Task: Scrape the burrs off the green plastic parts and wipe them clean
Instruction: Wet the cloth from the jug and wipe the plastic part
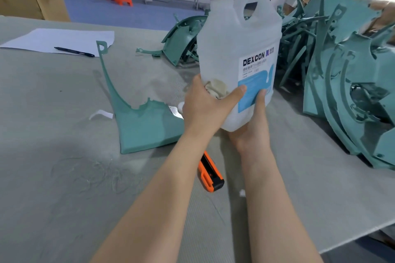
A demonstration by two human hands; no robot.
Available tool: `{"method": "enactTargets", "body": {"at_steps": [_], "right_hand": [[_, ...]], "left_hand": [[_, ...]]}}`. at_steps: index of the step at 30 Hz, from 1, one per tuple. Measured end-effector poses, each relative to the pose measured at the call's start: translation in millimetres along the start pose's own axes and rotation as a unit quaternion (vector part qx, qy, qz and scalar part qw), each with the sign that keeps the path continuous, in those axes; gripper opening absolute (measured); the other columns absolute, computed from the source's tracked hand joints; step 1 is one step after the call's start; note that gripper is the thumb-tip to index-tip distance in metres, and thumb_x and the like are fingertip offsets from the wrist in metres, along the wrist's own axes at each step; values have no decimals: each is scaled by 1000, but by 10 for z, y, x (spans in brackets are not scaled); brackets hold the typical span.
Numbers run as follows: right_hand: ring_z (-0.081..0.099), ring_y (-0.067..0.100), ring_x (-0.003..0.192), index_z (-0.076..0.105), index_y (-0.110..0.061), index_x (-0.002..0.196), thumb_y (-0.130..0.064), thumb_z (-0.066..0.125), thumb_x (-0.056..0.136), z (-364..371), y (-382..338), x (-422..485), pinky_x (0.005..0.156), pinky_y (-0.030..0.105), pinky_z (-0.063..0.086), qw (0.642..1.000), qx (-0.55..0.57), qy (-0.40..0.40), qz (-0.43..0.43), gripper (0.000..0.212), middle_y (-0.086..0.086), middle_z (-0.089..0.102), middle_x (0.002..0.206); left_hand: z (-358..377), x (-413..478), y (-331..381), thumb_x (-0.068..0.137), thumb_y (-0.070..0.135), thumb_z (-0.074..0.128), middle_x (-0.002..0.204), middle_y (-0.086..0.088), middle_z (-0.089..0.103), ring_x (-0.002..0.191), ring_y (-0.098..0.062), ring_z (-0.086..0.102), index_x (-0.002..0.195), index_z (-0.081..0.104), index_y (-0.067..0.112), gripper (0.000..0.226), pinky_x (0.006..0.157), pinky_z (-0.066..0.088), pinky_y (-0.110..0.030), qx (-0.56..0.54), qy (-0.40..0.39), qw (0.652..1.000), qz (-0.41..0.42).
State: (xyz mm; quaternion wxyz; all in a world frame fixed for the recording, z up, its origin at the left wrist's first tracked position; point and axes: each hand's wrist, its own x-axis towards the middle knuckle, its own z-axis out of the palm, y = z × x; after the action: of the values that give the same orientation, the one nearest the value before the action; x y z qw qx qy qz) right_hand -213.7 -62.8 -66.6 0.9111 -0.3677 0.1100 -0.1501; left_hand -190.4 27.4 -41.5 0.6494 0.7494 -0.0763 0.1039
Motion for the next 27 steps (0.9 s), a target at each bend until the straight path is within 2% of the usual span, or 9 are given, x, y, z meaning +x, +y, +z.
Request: {"method": "enactTargets", "body": {"at_steps": [4, 7, 9, 12, 14, 16, 19, 23, 27], "right_hand": [[53, 32, 128, 51, -20, 140, -63, 44, 91, -85, -9, 58, 113, 55, 31, 993, 44, -80, 70, 65, 12, 58, 136], [56, 31, 125, 53, -21, 138, -64, 44, 90, -107, -18, 85, 111, 54, 36, 995, 28, -78, 60, 65, 11, 61, 133], [60, 29, 120, 56, -22, 134, -68, 46, 87, -111, -25, 99, 109, 53, 39, 997, 17, -51, 53, 67, 9, 65, 128], [60, 28, 120, 60, -25, 128, -71, 41, 87, -101, -24, 120, 108, 49, 41, 997, -12, -38, 64, 64, 6, 67, 124], [63, 27, 116, 61, -27, 124, -72, 38, 88, -69, -24, 126, 104, 46, 45, 996, -38, -31, 68, 62, 4, 70, 120], [65, 26, 111, 63, -27, 121, -71, 39, 89, -26, -9, 107, 100, 45, 49, 997, -32, -23, 65, 59, 4, 71, 116], [60, 27, 118, 57, -25, 132, -64, 43, 93, -12, 31, 56, 99, 43, 47, 998, 36, -26, 44, 58, 5, 66, 126], [56, 29, 125, 53, -21, 138, -58, 50, 92, 33, 53, -54, 106, 46, 42, 991, 129, -20, 37, 60, 8, 60, 135], [60, 30, 118, 58, -14, 132, -57, 60, 88, 70, 150, -102, 96, 45, 51, 977, 199, 56, 48, 62, 12, 62, 131]], "left_hand": [[-29, -3, 62, 54, 54, 82, 101, 15, 63, 97, -6, 62, 104, 51, 27, 64, 87, 53, -34, -24, -11, 999, -26], [-90, 12, 103, 56, 54, 82, 105, 8, 66, 98, -11, 64, 111, 55, 19, 71, 87, 54, -37, -28, -60, 997, -48], [-163, 24, 165, 50, 63, 77, 105, 2, 68, 97, -16, 66, 115, 56, 16, 83, 86, 56, -41, -29, -100, 993, -63], [-323, 87, 261, 49, 67, 76, 99, 10, 70, 91, -14, 69, 126, 48, 20, 94, 77, 57, -38, -54, -41, 997, -45], [-406, 122, 325, 54, 66, 77, 120, 13, 62, 107, -9, 62, 141, 33, 25, 106, 90, 53, -35, -52, 15, 998, -19], [-428, 124, 375, 59, 64, 75, 116, 15, 60, 105, -6, 60, 136, 38, 24, 95, 93, 51, -31, -31, 41, 999, 6], [-350, 121, 461, 65, 60, 73, 100, 13, 64, 95, -10, 62, 112, 48, 24, 65, 81, 51, -29, 10, 60, 998, 31], [-226, 176, 595, 68, 58, 72, 100, 5, 64, 94, -18, 62, 106, 47, 20, 60, 82, 52, -34, -1, 91, 995, 38], [-47, 126, 588, 69, 55, 74, 107, 0, 61, 97, -20, 59, 112, 46, 17, 64, 81, 49, -32, 4, 104, 994, 26]]}}
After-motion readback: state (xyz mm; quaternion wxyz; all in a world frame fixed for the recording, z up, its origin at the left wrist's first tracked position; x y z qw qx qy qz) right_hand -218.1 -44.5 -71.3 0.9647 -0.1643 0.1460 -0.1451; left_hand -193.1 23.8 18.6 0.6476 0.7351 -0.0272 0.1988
